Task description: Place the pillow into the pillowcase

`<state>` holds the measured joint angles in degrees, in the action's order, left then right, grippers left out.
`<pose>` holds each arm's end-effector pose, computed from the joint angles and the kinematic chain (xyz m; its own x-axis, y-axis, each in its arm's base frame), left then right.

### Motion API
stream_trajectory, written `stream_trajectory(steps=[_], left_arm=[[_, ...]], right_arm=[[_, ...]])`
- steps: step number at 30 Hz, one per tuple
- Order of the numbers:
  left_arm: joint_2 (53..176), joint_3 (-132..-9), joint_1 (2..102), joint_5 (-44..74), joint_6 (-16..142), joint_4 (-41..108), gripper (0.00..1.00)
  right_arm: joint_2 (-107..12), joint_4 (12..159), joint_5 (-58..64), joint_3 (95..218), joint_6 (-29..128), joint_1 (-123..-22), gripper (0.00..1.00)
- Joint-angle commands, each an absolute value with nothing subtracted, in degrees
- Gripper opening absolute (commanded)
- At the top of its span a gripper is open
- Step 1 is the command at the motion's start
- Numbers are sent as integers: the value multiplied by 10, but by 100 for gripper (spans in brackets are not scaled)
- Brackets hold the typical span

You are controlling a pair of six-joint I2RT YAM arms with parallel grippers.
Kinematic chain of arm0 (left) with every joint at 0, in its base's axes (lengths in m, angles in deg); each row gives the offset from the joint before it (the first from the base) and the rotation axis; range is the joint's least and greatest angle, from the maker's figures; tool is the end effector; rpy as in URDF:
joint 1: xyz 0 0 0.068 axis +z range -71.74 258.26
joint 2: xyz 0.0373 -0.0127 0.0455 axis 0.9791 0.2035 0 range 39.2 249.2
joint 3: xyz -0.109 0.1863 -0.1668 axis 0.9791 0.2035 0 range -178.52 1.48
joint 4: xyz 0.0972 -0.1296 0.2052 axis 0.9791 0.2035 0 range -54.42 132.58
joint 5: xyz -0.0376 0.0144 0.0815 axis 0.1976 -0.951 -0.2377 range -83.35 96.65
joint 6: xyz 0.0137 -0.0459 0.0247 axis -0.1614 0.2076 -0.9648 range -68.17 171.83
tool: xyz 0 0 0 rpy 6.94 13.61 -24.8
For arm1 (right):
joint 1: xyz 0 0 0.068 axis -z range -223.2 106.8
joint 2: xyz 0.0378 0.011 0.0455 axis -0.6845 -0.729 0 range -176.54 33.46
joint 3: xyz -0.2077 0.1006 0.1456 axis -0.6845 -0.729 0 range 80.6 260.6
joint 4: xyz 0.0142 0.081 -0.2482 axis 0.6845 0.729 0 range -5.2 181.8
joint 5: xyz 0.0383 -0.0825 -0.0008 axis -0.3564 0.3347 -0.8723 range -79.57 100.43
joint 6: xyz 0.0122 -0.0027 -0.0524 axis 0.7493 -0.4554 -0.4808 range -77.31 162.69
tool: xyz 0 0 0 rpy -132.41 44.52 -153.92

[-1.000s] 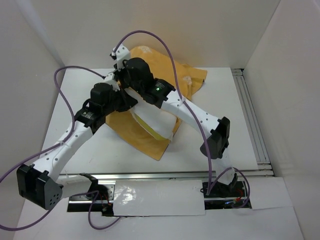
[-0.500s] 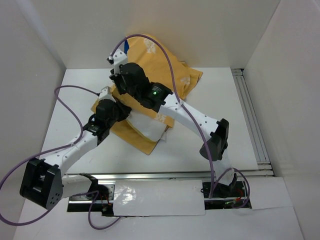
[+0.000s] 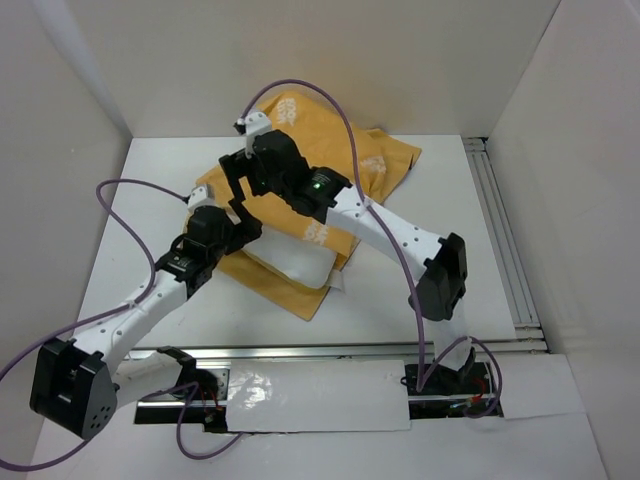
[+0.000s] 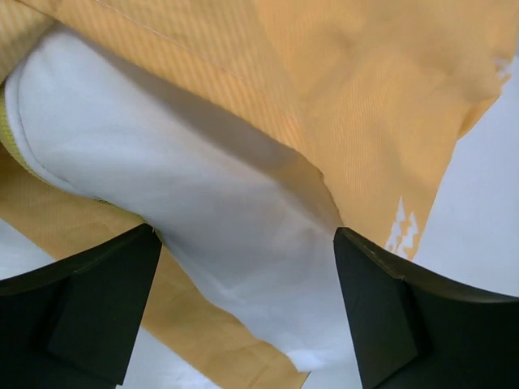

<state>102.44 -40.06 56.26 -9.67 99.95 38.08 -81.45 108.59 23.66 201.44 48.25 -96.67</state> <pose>0.2352 -0.0843 0.2700 -0.3446 -0.6315 -0.6946 -0.2017 0.7725 -0.6022 0.2877 0.3745 0.4048 -0.2449 -0.1723 -0.9541 -0.6319 0.7747 0.0223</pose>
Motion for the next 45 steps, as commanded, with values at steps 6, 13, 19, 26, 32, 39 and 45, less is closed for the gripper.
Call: stream_trajectory(steps=[6, 13, 19, 26, 32, 39, 45], left_arm=[[988, -432, 567, 39, 897, 508, 100], [970, -465, 524, 62, 801, 574, 100], [1023, -491, 400, 38, 727, 548, 100], [1132, -498, 290, -23, 712, 554, 100], [1201, -504, 260, -110, 748, 524, 100], [1287, -553, 260, -163, 778, 508, 100], [1356, -571, 260, -143, 793, 474, 78]], right_arm=[[-639, 1082, 223, 1793, 558, -876, 100], [-460, 1072, 235, 1544, 627, -807, 100], [-357, 1120, 226, 1422, 665, -740, 100], [-344, 1149, 152, 1353, 670, -674, 100], [-346, 1120, 66, 1312, 642, -653, 97], [-357, 1064, 46, 1271, 635, -671, 97], [-375, 1001, 127, 1237, 598, -728, 100]])
